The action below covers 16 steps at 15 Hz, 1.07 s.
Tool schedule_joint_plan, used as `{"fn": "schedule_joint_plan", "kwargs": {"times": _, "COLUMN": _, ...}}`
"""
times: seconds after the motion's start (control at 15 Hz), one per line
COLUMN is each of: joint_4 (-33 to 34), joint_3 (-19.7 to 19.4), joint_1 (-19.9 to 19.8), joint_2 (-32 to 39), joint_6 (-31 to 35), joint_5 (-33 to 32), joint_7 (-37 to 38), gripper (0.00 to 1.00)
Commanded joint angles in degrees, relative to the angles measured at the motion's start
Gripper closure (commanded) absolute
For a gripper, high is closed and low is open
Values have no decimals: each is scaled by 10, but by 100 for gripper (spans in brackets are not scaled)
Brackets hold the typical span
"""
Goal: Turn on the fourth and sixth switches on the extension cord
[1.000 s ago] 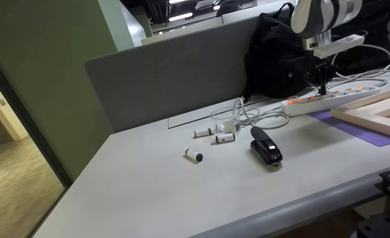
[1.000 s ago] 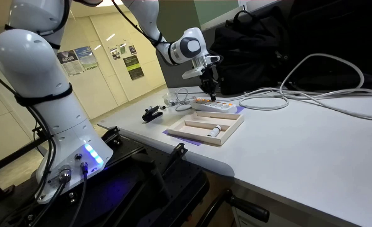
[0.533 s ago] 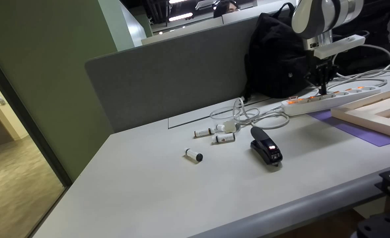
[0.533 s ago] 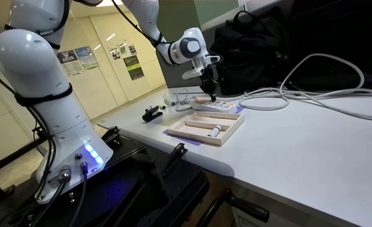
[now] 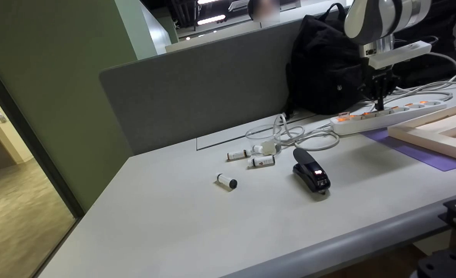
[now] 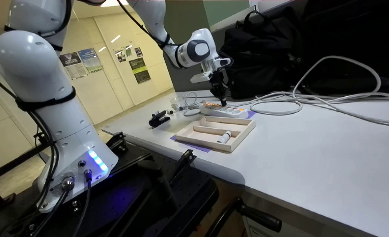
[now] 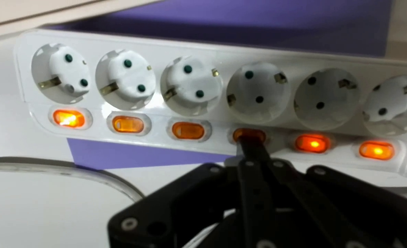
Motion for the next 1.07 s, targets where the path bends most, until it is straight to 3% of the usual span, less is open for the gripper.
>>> {"fn": "schedule_joint_plan", "kwargs": {"times": 0.0, "joint_4": -40, "joint_3": -25, "joint_1": -8, "joint_2": -1, "joint_6": 2, "joint_5": -2, "joint_7": 22, "gripper": 100}}
{"fn": "schedule_joint_plan", "kwargs": {"times": 0.33, "joint_4": -73, "joint_3": -25, "joint_1": -36, "joint_2": -13, "joint_6": 35, "joint_5": 29, "joint_7": 18, "gripper": 100}}
{"fn": "schedule_joint_plan", "kwargs": {"times": 0.67, "joint_4": -62, "joint_3": 19, "joint_1": -97, "joint_2": -27, "joint_6": 27, "joint_5": 105, "joint_7": -13, "gripper": 100}}
{"fn": "schedule_joint_plan", "kwargs": {"times": 1.0, "joint_4": -28, "joint_3": -4, "joint_1": -114, "joint_2": -39, "joint_6": -16, "joint_5": 101, "joint_7": -7, "gripper": 100}}
